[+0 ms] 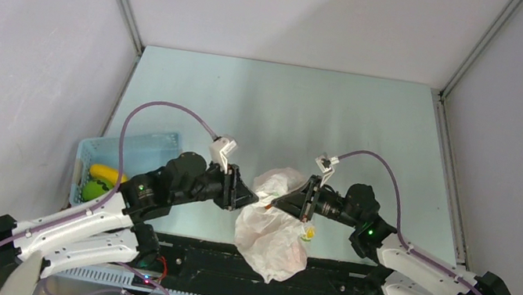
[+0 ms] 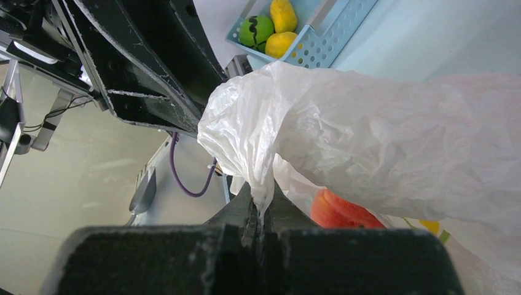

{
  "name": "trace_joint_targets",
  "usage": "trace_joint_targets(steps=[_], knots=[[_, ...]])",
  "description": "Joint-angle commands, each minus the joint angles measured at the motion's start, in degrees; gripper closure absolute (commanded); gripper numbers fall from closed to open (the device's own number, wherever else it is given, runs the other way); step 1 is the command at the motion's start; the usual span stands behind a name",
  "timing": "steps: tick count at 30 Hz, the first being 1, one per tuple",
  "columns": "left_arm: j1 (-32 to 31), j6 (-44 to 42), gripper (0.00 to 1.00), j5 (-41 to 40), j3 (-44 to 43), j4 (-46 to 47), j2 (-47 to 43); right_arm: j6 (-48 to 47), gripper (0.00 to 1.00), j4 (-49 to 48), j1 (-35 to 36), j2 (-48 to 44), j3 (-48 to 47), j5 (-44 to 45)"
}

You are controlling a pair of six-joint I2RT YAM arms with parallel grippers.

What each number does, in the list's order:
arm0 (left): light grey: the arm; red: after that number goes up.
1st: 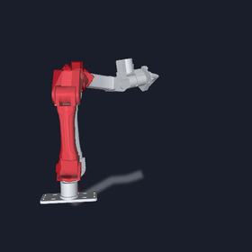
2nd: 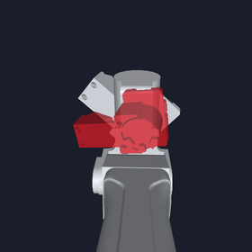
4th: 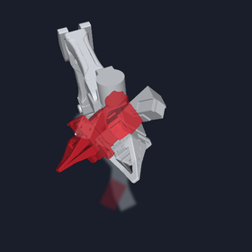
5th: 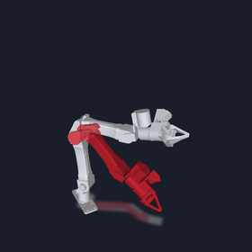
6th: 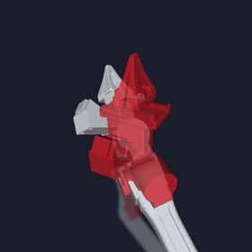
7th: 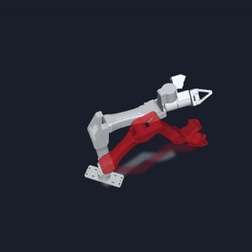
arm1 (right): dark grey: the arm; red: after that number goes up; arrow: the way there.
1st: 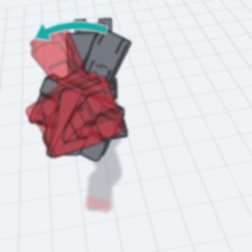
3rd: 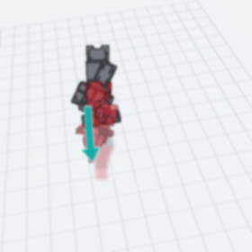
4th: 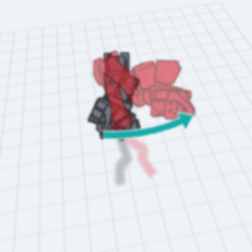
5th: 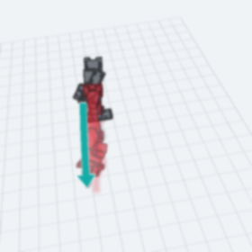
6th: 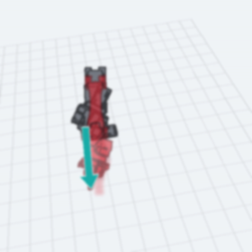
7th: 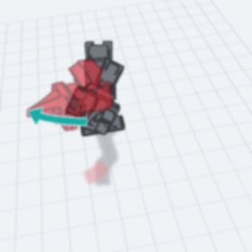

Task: Place the fake fruits into the plastic bag and tie a complex knot
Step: Tie the plastic bag at the center of the board.

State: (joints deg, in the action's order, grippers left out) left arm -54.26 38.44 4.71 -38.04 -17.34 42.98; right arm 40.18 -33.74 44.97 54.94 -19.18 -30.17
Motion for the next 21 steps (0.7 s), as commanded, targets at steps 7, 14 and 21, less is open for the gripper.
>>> trace_joint_targets(steps=[7,14,21], knots=[[-0.3,-2.4,0.90,0.5,-2.5,-0.1,0.4,-2.8,1.00,3.1,0.6,-0.3,-4.1,1.7],[-0.3,-2.2,1.00,-0.5,-1.4,0.5,0.1,-7.5,0.55,18.9,-1.1,-6.7,-7.7,3.8],[-0.3,-2.7,1.00,-1.5,-1.2,0.6,0.9,-12.3,0.20,37.4,-7.2,-20.6,-8.5,5.8]])
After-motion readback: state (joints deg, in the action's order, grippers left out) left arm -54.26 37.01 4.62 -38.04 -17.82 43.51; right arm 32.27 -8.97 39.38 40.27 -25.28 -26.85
